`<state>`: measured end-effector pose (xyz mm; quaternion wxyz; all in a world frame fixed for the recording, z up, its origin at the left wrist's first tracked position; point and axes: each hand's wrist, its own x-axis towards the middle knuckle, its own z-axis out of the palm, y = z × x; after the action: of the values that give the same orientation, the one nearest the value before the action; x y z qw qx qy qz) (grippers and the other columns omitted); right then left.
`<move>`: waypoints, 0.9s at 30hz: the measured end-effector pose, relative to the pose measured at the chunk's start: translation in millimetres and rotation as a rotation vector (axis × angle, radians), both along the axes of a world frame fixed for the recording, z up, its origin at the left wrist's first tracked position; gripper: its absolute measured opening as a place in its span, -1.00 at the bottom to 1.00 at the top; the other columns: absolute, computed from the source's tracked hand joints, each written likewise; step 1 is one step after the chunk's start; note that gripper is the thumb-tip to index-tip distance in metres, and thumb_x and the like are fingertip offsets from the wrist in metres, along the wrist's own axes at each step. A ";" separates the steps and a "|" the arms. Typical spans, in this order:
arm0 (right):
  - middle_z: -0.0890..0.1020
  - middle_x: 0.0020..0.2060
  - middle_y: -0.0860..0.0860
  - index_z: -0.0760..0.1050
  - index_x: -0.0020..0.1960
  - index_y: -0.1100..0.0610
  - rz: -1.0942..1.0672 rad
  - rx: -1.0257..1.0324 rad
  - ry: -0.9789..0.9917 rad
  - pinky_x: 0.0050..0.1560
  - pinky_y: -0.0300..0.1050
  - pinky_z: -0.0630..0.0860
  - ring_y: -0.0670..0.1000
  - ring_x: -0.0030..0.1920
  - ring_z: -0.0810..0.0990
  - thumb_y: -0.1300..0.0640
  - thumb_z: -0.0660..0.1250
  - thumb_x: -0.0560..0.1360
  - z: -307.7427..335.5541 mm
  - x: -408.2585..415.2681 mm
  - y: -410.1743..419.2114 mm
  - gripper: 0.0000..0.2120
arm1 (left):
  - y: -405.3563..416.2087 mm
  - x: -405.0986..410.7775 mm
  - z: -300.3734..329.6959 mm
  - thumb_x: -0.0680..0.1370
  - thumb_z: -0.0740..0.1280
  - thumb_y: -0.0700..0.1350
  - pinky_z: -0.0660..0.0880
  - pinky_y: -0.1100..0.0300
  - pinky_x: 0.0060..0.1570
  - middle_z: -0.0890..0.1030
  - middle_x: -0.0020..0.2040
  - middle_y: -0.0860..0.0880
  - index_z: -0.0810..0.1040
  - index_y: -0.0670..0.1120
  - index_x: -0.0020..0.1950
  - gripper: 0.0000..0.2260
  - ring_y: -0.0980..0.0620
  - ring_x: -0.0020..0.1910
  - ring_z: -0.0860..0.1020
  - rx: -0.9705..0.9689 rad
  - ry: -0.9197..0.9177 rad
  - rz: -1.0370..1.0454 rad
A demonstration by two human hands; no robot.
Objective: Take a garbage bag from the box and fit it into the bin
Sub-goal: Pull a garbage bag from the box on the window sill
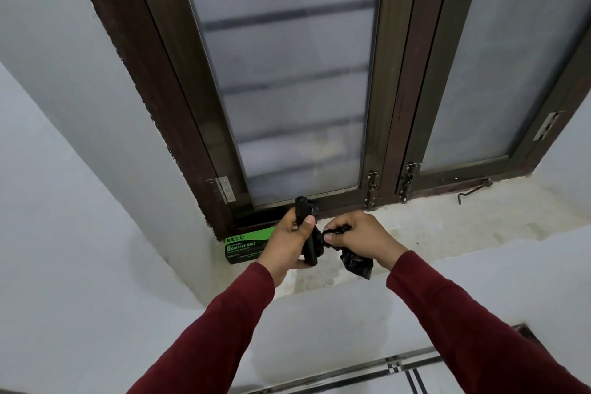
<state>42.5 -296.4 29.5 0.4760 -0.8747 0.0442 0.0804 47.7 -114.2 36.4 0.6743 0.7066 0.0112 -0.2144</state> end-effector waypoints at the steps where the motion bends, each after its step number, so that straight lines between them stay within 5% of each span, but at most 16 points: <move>1: 0.75 -0.27 -0.08 0.75 -0.12 -0.03 -0.032 0.023 -0.001 0.03 -0.11 0.65 -0.07 -0.18 0.73 0.11 0.55 0.44 -1.2 -0.8 2.0 -0.95 | -1.6 0.3 -0.9 0.71 0.26 0.03 0.66 -0.03 -0.10 0.68 0.15 -0.11 0.46 0.16 0.41 -0.74 -0.08 -0.04 0.72 -0.006 -0.007 0.004; 5: 0.75 -0.14 -0.08 0.76 -0.06 0.01 -0.181 0.102 0.006 -0.01 -0.23 0.59 -0.09 -0.09 0.70 0.19 0.51 0.44 -4.9 -1.1 11.0 -0.88 | -11.0 1.0 -4.5 0.73 0.25 -0.07 0.60 -0.09 -0.06 0.65 0.04 -0.03 0.51 0.07 0.36 -0.78 -0.03 -0.05 0.67 -0.036 -0.051 0.068; 9: 0.75 -0.04 -0.03 0.76 -0.01 0.06 -0.236 0.128 0.043 0.07 -0.21 0.59 -0.05 -0.02 0.69 0.22 0.51 0.43 -8.4 3.7 19.6 -0.84 | -15.1 0.8 -10.0 0.73 0.24 -0.14 0.58 0.02 -0.23 0.63 0.06 -0.09 0.55 0.03 0.27 -0.83 -0.08 -0.06 0.64 -0.056 -0.056 0.148; 15: 0.73 -0.10 0.01 0.75 0.01 0.09 -0.250 0.022 -0.011 -0.36 -0.61 0.34 -0.17 -0.24 0.61 0.23 0.51 0.45 -13.0 6.7 34.9 -0.84 | -13.4 0.7 -15.8 0.72 0.22 -0.20 0.49 0.13 -0.37 0.62 -0.01 -0.10 0.57 -0.03 0.23 -0.82 -0.04 -0.19 0.60 -0.062 -0.047 0.219; 22: 0.71 -0.10 0.00 0.75 0.02 0.10 -0.297 0.062 0.014 -0.32 -0.57 0.34 -0.09 -0.17 0.62 0.23 0.50 0.45 -13.6 10.7 45.0 -0.83 | -10.0 3.9 -16.8 0.73 0.20 -0.22 0.42 0.17 -0.43 0.56 -0.06 -0.14 0.57 -0.05 0.18 -0.82 -0.03 -0.25 0.55 -0.082 -0.030 0.260; 27: 0.54 -0.38 0.03 0.56 -0.31 0.18 -0.471 0.100 0.080 -0.49 -0.41 0.28 0.05 -0.23 0.49 0.22 0.38 0.45 -19.9 12.8 32.9 -0.83 | -12.7 3.0 -11.6 0.75 0.12 -0.21 0.33 0.22 -0.46 0.44 -0.26 -0.07 0.52 -0.02 0.14 -0.80 0.02 -0.34 0.38 -0.220 0.010 0.284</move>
<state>55.2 -263.5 9.5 0.5221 -0.8117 0.2620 0.0037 50.7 -127.0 24.8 0.7710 0.6188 0.0907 -0.1202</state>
